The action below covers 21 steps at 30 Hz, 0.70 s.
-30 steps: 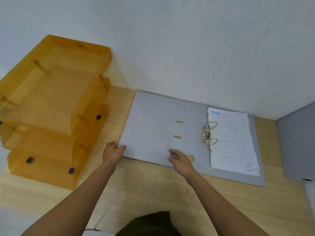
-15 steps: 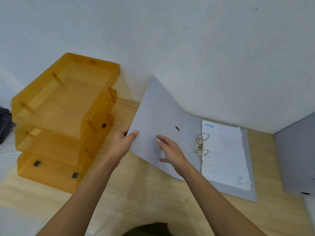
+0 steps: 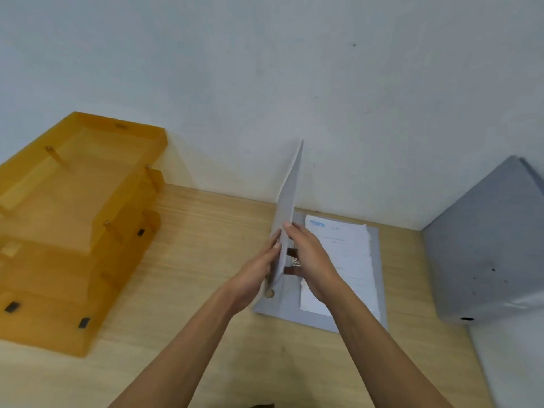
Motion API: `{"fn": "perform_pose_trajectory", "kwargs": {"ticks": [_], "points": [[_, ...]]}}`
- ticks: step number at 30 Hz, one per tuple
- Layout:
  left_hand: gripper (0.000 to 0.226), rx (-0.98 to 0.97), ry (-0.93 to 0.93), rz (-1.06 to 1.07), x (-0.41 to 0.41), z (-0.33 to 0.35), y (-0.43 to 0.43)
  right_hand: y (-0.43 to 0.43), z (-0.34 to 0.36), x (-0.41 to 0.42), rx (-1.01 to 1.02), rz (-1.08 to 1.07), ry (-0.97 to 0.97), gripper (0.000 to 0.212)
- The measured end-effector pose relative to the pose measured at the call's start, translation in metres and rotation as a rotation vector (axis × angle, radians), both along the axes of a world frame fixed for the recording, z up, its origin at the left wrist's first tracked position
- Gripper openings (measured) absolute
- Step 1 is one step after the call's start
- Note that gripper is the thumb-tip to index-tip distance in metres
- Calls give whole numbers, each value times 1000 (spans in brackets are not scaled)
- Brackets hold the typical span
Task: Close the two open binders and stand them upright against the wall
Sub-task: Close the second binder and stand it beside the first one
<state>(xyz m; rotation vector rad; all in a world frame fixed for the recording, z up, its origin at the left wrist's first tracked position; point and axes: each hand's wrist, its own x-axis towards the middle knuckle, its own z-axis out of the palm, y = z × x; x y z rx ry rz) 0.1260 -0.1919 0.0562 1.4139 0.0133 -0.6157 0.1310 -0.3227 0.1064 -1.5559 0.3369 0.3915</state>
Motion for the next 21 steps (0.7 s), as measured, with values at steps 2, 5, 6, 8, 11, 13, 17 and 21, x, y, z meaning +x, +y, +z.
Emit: {"fn": "perform_pose_trajectory", "kwargs": {"ticks": [2, 5, 6, 8, 11, 13, 17, 21], "points": [[52, 74, 5, -22, -3, -8, -16, -21, 2, -5, -157, 14, -24, 49], [56, 142, 42, 27, -2, -19, -34, -53, 2, -10, -320, 4, -44, 48], [56, 159, 55, 41, 0, -21, -41, -64, 1, -11, -339, -4, -39, 49], [56, 203, 56, 50, 5, -24, -49, -82, -4, -9, -360, -29, -32, 51], [56, 277, 51, -4, 9, -26, -63, -116, -13, 1, -413, -106, -35, 48], [56, 334, 63, -8, 12, -32, -70, -136, -20, 7, -417, -162, -38, 49], [60, 471, 91, 124, 11, -45, -82, -174, -47, -2, -402, -192, -60, 70], [60, 573, 48, 175, 7, -56, -84, -211, -75, -21, -341, -246, -15, 81]]}}
